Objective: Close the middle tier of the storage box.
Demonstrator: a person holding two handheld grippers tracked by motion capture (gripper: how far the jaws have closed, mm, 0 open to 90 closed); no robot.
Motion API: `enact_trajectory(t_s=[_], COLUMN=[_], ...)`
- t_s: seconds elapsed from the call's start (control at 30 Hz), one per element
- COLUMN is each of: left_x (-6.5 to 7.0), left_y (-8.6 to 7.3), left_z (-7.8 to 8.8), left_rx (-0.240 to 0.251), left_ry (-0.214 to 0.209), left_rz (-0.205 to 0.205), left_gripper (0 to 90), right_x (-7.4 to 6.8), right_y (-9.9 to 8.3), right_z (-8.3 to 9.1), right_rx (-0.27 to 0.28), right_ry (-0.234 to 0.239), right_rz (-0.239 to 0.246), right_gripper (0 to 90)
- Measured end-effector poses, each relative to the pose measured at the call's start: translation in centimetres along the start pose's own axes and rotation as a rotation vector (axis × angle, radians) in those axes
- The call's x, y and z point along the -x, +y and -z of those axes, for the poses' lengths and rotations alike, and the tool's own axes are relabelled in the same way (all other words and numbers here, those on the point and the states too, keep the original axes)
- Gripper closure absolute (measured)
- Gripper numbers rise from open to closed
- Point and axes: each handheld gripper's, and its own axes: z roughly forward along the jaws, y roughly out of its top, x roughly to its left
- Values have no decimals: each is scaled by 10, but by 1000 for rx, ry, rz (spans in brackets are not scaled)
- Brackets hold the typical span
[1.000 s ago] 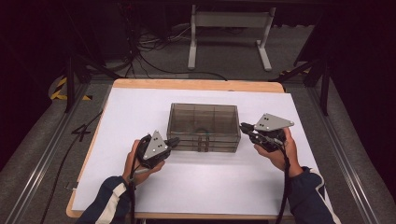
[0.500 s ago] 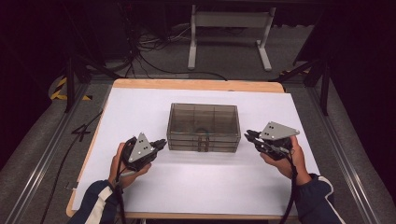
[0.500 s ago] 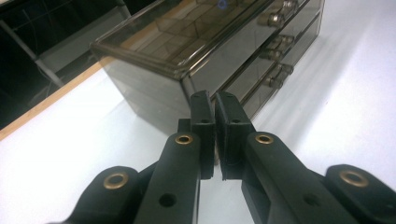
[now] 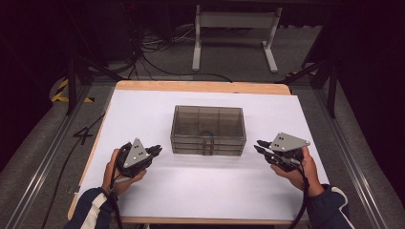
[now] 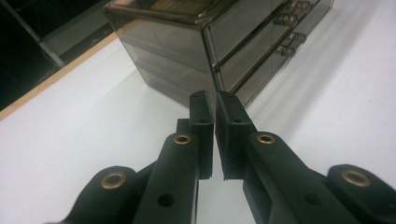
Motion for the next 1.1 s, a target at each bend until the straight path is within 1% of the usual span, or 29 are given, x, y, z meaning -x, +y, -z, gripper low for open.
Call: enact_trajectory(t_s=[0.1,0.23,0.4,0.5,0.6,0.63,0.73,0.77,0.83,0.87,0.9,0.93,1.0,1.03,1.1], left_x=[-1,-5,-9,-11,-13,-13,-15,-15,-16,-16,-16,-16,-17,-18,-18], left_y=[-5,-13,-24,-30,-38,-40,-45,-49,-51,-54,-54,-56,-60,-63,-67], left_z=[3,10,19,24,28,30,33,36,37,40,40,41,44,45,46], left_rx=[-14,-28,-45,-63,-79,-90,-95,-103,-101,-107,-107,-112,-106,-104,-118], left_ry=[3,11,14,18,10,13,4,6,-1,-7,-7,-7,-15,-9,9], left_rz=[2,14,27,25,36,32,36,37,38,32,32,28,42,58,55], left_gripper=[847,834,815,797,773,766,745,721,685,666,647,624,610,584,491], right_x=[-1,-1,0,1,1,2,4,6,7,8,8,10,10,11,11], right_y=[-4,-10,-22,-30,-38,-42,-48,-55,-58,-64,-64,-71,-75,-78,-86], right_z=[1,4,7,9,12,14,18,21,23,25,25,28,29,30,32], right_rx=[-10,-18,-36,-44,-51,-53,-51,-53,-48,-47,-47,-45,-48,-51,-56], right_ry=[-2,-6,-7,-6,-9,-15,-14,-26,-27,-31,-31,-35,-42,-44,-62], right_rz=[-3,-8,-11,-23,-38,-41,-58,-74,-80,-99,-99,-106,-112,-117,-128], right_gripper=[776,755,743,728,707,703,687,665,651,635,635,608,599,568,511])
